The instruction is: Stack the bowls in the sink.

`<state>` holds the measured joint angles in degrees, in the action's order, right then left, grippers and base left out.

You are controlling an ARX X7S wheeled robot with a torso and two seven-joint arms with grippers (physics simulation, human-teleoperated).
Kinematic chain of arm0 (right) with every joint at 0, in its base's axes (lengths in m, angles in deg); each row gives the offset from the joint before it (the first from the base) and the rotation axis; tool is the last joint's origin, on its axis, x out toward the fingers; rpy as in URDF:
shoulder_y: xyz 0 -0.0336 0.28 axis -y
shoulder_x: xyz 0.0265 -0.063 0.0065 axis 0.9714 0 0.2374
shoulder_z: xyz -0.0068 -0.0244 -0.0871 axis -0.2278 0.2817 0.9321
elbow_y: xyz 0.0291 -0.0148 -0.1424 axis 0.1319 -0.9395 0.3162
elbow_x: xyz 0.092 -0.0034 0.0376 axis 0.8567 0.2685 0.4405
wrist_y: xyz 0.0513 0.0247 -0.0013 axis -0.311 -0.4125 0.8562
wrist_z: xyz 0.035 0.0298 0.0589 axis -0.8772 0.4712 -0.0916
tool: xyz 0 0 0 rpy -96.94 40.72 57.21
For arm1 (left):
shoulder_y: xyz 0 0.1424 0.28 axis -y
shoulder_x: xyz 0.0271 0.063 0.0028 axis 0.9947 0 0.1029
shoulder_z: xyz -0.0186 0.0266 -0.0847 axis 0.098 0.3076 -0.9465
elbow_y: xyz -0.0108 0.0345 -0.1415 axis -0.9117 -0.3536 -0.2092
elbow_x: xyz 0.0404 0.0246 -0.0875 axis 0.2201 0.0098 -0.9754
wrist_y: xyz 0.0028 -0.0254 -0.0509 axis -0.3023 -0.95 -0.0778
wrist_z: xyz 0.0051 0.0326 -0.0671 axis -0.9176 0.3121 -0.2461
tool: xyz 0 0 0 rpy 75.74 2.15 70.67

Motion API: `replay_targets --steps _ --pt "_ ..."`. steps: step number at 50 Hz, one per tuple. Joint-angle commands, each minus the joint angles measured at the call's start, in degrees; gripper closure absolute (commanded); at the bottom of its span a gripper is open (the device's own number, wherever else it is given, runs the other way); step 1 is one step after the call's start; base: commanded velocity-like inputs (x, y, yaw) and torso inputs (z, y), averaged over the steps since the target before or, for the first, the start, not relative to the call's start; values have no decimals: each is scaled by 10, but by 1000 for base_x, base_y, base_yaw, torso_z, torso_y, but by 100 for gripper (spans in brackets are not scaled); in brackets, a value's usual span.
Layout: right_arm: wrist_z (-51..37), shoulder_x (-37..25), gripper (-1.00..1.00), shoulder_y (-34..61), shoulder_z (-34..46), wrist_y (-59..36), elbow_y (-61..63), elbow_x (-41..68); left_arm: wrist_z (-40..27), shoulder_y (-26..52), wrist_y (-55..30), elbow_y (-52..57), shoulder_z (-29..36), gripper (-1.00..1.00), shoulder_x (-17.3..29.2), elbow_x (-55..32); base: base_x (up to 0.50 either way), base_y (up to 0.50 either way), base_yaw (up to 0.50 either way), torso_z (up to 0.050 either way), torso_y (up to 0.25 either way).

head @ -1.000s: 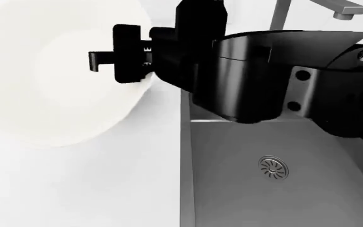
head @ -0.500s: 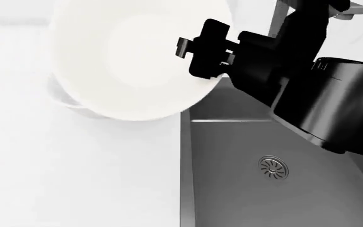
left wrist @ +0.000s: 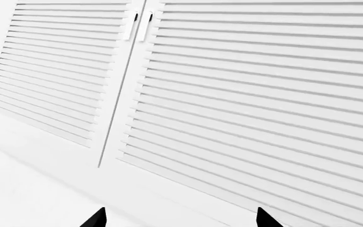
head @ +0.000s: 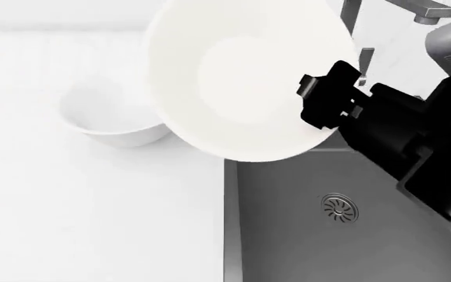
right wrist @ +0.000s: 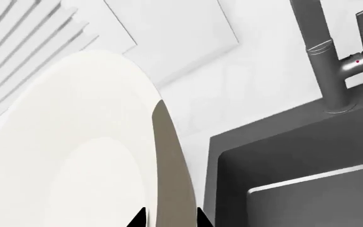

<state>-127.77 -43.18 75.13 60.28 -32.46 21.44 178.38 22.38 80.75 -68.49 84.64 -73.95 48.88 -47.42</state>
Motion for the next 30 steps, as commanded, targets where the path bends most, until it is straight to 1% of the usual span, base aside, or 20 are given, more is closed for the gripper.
replay_targets --steps 1,6,10,20,30 --pt "3 -58 100 -33 -15 36 40 -20 0 -2 4 1 1 -100 0 -1 0 0 0 0 0" --pt "11 -89 100 -53 -14 54 54 -22 -3 6 4 -1 8 -100 -1 -2 0 0 0 0 0" --pt "10 -101 100 -63 -11 61 61 -26 -3 7 5 -1 10 -100 -2 -2 0 0 0 0 0" --pt "12 -139 100 -81 -7 68 67 -25 7 -7 12 0 4 -100 -1 8 0 0 0 0 1" --pt "1 -170 100 -71 -17 60 72 -15 8 -27 18 4 -9 -100 3 6 0 0 0 0 0"
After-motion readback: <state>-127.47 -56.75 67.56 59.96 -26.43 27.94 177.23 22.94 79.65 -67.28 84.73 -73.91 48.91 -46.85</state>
